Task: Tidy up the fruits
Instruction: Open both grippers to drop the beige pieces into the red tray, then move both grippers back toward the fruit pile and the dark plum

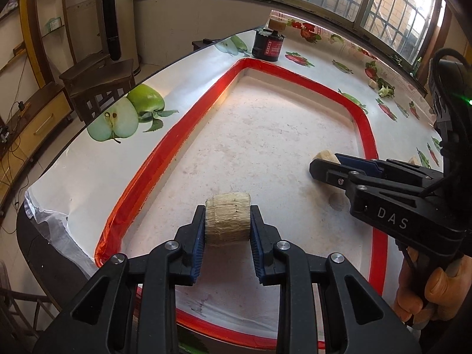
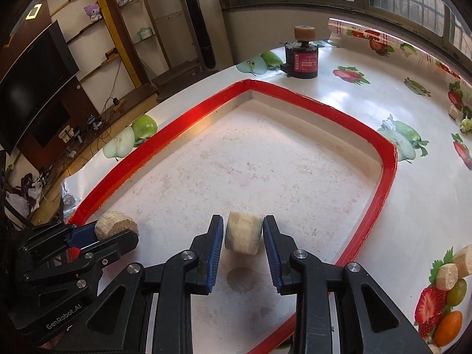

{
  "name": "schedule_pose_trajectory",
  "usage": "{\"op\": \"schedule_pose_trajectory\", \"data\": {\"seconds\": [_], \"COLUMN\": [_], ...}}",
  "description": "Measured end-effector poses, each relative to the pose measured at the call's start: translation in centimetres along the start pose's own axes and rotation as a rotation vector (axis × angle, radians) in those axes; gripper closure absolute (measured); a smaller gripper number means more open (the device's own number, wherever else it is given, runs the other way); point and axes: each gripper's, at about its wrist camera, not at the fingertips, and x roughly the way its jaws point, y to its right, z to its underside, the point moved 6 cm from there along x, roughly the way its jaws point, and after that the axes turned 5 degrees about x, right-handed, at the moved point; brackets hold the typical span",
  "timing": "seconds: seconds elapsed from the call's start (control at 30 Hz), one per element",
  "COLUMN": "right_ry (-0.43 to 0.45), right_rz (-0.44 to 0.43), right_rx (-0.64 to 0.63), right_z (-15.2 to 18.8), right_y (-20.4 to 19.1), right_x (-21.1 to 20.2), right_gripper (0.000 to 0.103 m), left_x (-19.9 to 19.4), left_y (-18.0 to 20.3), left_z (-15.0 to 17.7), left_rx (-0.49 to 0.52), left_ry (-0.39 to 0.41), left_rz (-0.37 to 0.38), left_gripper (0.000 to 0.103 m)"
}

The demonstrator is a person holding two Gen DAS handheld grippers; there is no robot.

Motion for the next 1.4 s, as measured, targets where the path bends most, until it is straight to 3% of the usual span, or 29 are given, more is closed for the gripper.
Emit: {"op": "schedule_pose_trajectory", "data": {"seconds": [0.13,0.23,0.57,0.7,0.8,0.87,1.03,1.4], "right_ry": [0.006,0.029,0.105,0.139,0.151,0.155,0.196,0.202], "right_rz": [-0.024,-0.039,-0.064,-0.050,-0.010,0.007,0.064,0.243], "right_rx": [0.032,0.040,0.085,0.110,0.121,0.136,0.156,0.307], "right_z": [0.0,-0.2,0.6,2.0,3.4,4.4,7.1,12.6], "right_y": [0.4,0.4,1.6,3.0,4.6,5.8,8.8,16.4], "right_x": [-0.5,-1.8,-7.2,-9.9,-11.7,-12.8,-16.0,-19.8], "right_gripper": [0.049,0.049,0.047,0.046,0.042,0.030,0.016,0.008], "left_x": [-0.3,-1.0,-3.3,-4.0,-4.4,-4.6,-4.7,-4.9], "left_y": [0.1,0.2,1.6,2.4,3.6,4.6,8.0,15.8], "left_z": [0.0,-0.1,-0.4,-0.6,-0.7,-0.7,-0.4,0.7], "left_rx": [-0.010,-0.010,0.013,0.021,0.033,0.048,0.105,0.242], "left_ry": [-0.009,0.007,0.042,0.058,0.066,0.067,0.059,0.034], "left_rz": [-0.005,-0.016,-0.010,0.003,0.027,0.048,0.102,0.222], "left_gripper": [0.063,0.051,0.051,0.047,0.047,0.047,0.047,0.047]}}
